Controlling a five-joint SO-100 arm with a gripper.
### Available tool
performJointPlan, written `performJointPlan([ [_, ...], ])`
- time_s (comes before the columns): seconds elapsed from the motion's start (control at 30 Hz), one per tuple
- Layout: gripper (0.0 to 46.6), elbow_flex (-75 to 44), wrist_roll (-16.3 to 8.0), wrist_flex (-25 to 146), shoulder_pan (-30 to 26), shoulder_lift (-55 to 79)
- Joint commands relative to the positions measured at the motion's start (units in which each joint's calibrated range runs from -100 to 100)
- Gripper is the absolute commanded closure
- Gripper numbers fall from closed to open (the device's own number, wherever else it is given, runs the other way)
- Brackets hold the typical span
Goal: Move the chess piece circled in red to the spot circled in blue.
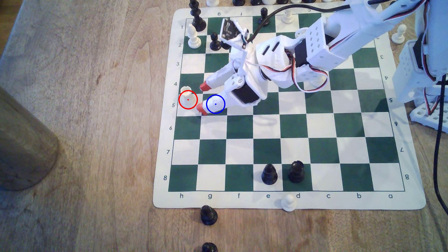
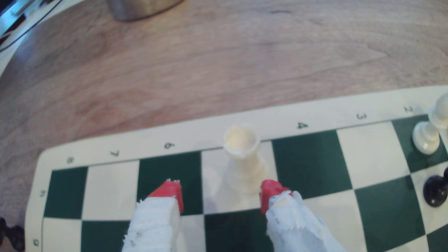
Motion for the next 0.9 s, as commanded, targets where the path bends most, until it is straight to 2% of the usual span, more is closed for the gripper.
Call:
performJointPlan([
  [0.0,29.9,-4.98,0.39,-1.52,0.89,-0.13],
  [0.87,30.0,-16.49,1.42,-1.19,1.20,8.44],
])
